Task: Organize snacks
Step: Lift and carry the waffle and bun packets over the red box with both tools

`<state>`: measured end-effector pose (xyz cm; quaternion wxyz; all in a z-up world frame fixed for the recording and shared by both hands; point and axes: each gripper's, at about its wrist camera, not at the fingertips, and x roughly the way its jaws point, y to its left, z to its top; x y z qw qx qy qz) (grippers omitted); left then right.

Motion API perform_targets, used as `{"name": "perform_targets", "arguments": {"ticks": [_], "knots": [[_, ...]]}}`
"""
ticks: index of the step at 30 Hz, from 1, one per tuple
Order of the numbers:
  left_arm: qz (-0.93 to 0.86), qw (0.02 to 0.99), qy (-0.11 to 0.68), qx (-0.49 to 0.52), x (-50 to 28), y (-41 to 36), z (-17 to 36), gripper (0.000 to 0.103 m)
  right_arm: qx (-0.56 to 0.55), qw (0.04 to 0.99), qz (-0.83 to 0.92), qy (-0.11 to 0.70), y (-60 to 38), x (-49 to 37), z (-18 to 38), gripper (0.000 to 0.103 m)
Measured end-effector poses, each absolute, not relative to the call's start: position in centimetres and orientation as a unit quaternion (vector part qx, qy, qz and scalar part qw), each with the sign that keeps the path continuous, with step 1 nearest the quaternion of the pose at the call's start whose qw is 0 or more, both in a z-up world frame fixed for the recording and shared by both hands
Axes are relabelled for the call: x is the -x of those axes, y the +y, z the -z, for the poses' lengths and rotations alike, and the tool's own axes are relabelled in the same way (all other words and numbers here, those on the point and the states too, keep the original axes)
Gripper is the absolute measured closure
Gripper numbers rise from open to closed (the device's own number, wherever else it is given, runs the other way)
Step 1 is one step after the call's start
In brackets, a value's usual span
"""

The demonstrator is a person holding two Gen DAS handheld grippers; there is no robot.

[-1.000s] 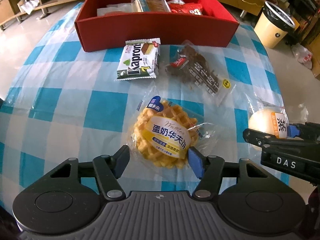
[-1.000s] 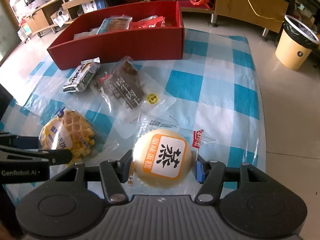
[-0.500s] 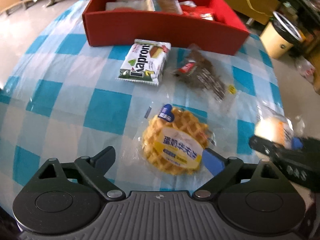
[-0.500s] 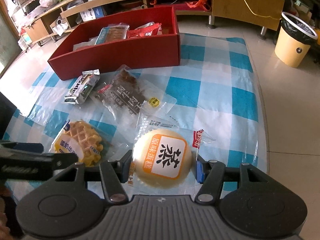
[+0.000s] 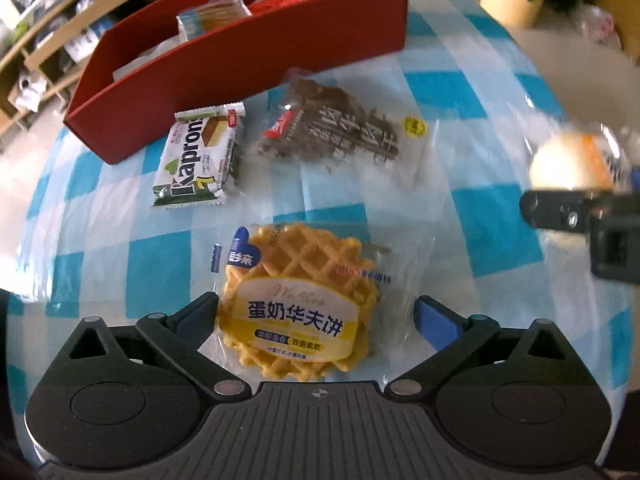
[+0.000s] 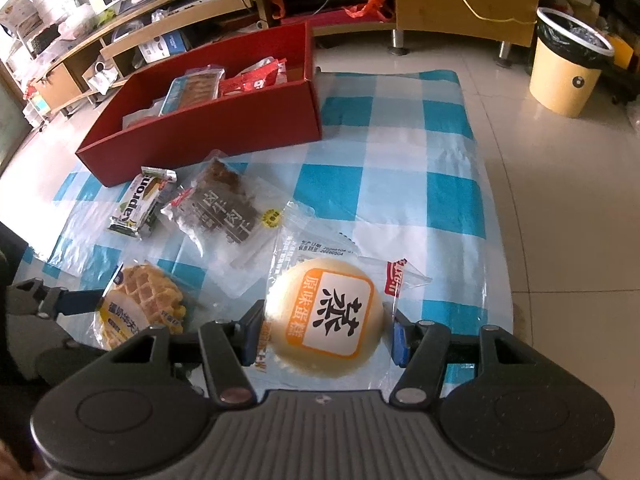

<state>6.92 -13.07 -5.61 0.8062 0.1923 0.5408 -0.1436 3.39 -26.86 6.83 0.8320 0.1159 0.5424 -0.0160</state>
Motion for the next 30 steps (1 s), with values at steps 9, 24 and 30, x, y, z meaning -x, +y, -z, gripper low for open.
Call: {"name": "perform_targets", "arguments": {"ticks": [9,24,30], "knots": [[0.140,0.811,0.546,-0.155,-6.9,-10.8,4.4,0.021,-0.117,0.835,0.009,0.537,-26.6,-3.4,-7.2,0.044],[0.120,0.839,0.525,-0.076,-8.2,-8.1,0.7,0.021,-0.121,0.844,0.005,0.522,-26.2,-3.9,-7.9,0.044],[0.114,0.842,0.523,-0.074,-8.4,-7.7,0.4,0.021,-0.115,0.849,-0.001,0.515,-25.5,-4.7,-8.4,0.044]]}}
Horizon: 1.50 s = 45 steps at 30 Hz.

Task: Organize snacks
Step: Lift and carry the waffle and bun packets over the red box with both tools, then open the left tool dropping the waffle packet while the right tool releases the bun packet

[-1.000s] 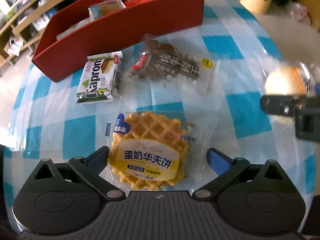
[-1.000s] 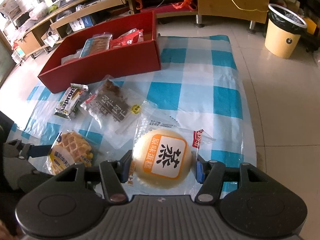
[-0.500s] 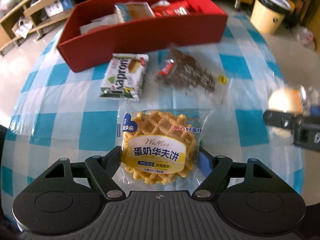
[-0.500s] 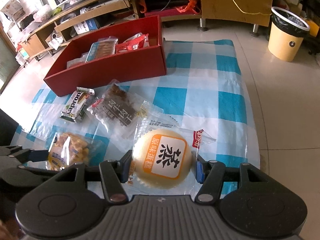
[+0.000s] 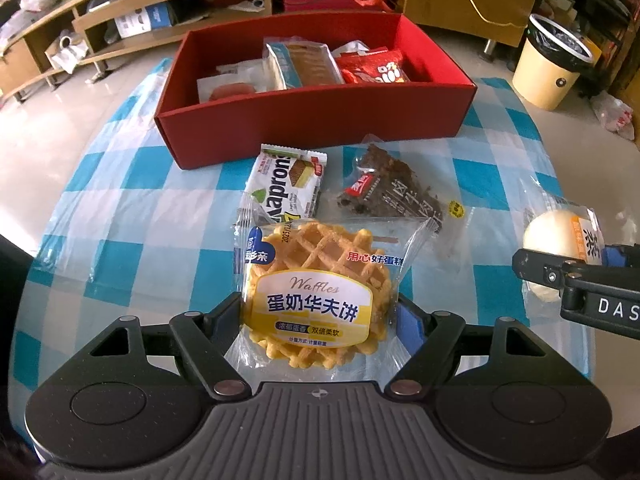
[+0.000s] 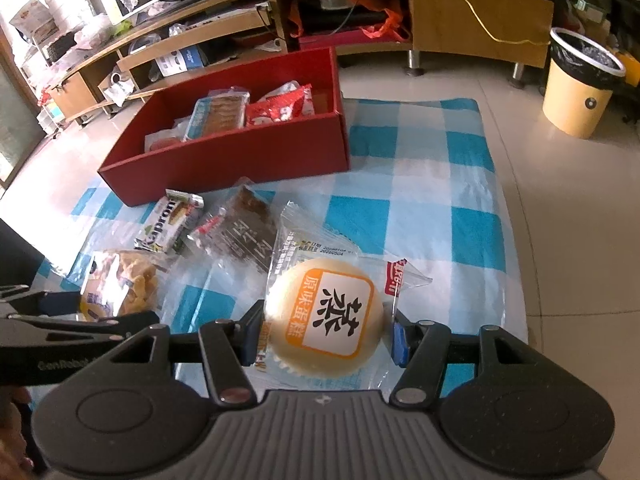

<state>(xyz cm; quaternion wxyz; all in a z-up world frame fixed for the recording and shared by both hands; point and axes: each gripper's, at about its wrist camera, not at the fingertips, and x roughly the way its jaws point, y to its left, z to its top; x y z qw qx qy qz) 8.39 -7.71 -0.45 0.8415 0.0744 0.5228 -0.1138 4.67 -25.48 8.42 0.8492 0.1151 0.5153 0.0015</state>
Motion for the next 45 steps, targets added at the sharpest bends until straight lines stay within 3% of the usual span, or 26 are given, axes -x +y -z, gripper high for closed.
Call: {"name": "perform_targets", "arguments": {"ticks": [45], "knots": [[0.061,0.882,0.463,-0.062,-19.8,-7.9,-3.5,0.021,-0.116,0.877,-0.039,0.465,-24.2,-18.8,-11.6,0.044]]}}
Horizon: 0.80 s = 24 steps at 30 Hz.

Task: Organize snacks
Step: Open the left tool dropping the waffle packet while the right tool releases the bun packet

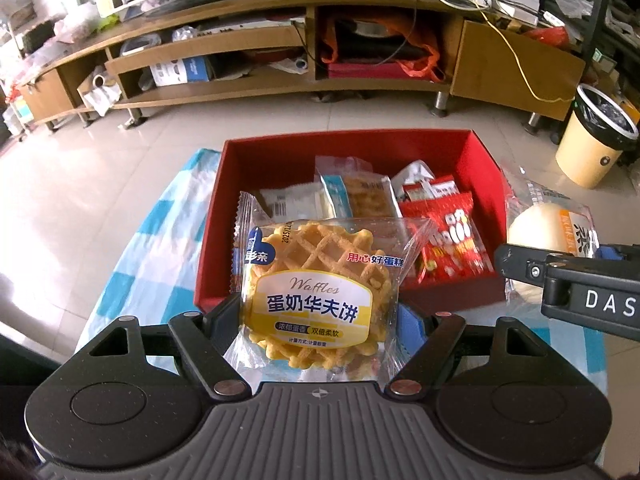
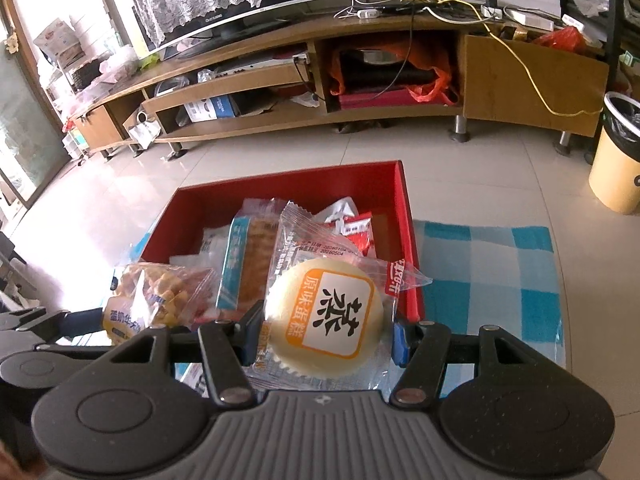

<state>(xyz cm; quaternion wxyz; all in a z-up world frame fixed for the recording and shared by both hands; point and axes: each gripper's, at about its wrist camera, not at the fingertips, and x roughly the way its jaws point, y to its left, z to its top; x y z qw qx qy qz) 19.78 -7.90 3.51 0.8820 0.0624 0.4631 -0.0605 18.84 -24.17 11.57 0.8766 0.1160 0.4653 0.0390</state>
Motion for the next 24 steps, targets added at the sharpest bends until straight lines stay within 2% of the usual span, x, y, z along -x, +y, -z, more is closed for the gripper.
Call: {"name": "perform_targets", "arguments": {"ticks": [24], "knots": [[0.032,0.883,0.463,-0.069,-25.4,-8.4,-2.1,0.020,-0.126,0.865,-0.025,0.486,-25.2,-25.5,-8.3,0.044]]}}
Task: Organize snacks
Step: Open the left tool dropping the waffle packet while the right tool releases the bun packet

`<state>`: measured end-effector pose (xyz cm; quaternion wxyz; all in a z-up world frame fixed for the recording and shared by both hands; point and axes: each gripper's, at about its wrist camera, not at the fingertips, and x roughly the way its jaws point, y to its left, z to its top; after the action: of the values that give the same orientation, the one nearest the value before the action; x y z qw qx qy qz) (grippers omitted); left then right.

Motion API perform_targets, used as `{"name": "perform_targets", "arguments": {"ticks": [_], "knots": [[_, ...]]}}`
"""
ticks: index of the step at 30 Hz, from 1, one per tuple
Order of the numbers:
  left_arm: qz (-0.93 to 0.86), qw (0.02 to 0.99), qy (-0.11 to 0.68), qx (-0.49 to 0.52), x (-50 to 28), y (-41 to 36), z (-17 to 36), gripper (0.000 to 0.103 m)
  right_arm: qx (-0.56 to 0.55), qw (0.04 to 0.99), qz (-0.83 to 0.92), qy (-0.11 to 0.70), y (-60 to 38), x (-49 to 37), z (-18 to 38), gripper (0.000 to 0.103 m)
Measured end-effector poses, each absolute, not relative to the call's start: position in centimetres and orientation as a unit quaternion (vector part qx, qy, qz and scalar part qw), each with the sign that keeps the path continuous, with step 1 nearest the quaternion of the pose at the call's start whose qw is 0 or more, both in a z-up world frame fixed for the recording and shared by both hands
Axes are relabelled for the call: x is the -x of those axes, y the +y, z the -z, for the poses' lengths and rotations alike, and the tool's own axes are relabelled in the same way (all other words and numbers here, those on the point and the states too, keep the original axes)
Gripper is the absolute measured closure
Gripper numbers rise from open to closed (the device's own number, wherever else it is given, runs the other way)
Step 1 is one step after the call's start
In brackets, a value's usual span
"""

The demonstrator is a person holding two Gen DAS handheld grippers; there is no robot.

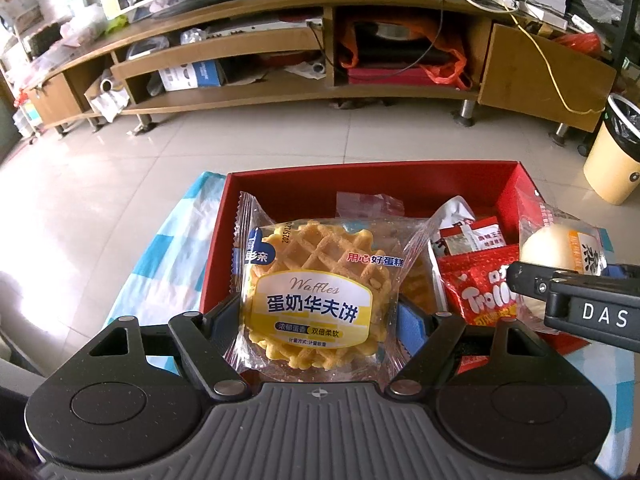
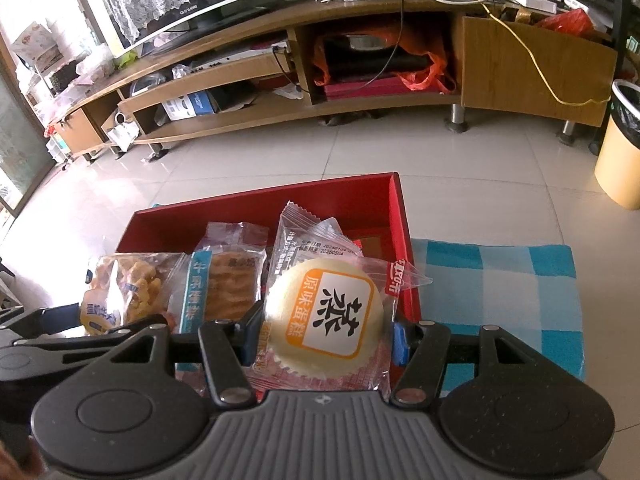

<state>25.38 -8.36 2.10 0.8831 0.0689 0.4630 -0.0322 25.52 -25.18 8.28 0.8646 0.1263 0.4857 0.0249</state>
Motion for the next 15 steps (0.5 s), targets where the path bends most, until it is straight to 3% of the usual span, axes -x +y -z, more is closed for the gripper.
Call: {"name": "perform_targets", "arguments": {"ticks": [15], "knots": [[0.017,0.879,0.473,-0.063,-27.2,-8.1,-1.1,0.016,-0.127,0.859,-0.034,0.495,-24.8,-27.1,-6.9,0.043]]}}
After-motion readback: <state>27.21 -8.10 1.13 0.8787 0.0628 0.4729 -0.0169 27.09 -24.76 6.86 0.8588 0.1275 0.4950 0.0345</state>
